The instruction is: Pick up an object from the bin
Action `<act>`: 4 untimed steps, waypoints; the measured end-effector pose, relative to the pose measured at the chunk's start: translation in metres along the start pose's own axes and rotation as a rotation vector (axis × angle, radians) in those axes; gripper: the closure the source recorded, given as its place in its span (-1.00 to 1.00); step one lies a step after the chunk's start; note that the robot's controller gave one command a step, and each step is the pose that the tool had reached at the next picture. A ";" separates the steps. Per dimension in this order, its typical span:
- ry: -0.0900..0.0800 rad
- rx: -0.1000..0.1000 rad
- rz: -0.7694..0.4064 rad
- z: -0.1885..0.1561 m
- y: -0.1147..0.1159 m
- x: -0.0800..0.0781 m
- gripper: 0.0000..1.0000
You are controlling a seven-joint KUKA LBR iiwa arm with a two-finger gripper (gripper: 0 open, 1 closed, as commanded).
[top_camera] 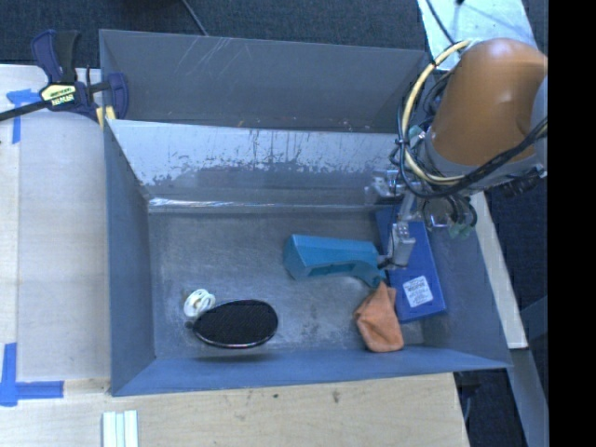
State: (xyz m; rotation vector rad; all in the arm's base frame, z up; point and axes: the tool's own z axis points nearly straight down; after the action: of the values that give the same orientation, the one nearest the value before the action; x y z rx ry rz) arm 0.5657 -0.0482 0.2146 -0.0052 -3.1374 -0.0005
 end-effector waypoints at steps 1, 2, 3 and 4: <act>-0.008 0.001 -0.001 -0.005 0.000 -0.001 -1.00; -0.014 0.002 -0.074 0.035 0.020 -0.025 -1.00; -0.006 0.000 0.022 0.067 0.025 -0.013 -1.00; -0.007 0.000 0.186 0.092 0.028 -0.010 -1.00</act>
Offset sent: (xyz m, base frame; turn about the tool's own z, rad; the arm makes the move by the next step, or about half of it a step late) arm 0.0460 0.0446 -0.0831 -0.1561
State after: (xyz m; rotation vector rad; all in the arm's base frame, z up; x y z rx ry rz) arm 0.5757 -0.0199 0.1230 -0.2972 -3.1305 -0.0006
